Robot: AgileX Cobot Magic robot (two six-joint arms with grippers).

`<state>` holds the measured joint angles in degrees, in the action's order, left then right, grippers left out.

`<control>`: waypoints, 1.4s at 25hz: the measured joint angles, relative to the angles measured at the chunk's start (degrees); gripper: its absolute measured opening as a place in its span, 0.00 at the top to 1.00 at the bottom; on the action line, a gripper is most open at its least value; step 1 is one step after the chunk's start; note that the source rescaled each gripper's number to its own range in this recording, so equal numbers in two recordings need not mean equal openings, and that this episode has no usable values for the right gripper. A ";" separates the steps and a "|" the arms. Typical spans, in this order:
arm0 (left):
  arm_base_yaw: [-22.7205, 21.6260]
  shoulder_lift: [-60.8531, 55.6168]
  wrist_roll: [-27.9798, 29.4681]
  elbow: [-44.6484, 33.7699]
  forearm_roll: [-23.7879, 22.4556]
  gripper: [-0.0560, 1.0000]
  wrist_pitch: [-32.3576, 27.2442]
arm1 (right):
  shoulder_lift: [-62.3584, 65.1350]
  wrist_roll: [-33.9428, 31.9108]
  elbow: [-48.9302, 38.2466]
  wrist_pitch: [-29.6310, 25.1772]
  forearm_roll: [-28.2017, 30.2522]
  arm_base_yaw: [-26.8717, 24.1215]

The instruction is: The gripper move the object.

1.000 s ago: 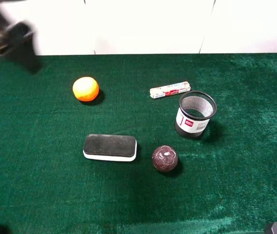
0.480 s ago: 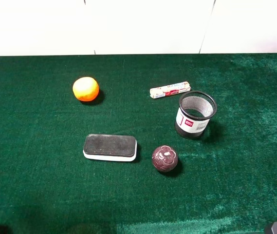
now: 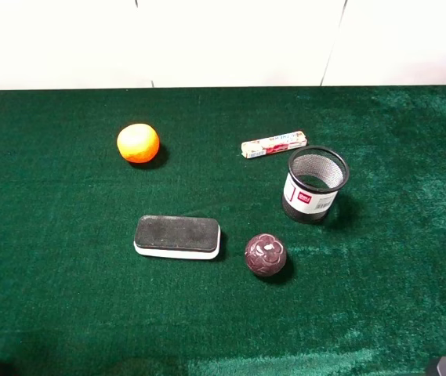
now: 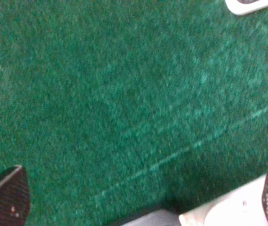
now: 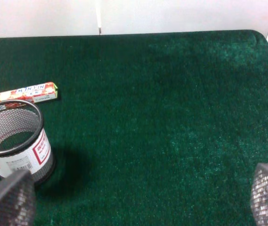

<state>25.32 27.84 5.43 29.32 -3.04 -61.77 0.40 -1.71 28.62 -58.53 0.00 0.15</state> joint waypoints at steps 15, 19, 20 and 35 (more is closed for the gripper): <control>-23.04 -21.50 -7.50 -0.45 4.76 0.00 0.96 | 0.00 0.00 0.00 0.00 0.00 0.00; -23.79 -26.88 -9.36 -0.47 5.75 0.00 0.90 | 0.00 0.00 0.00 0.00 0.00 0.00; -23.79 -27.73 -9.67 -0.47 5.88 0.00 0.90 | 0.00 0.00 0.00 0.00 0.00 0.00; -23.79 -28.25 -10.36 -0.47 5.99 0.00 0.81 | 0.00 0.05 0.00 0.00 0.00 0.00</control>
<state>1.53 -0.41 -4.93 28.85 2.95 -60.96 0.40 -1.65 28.62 -58.53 0.00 0.15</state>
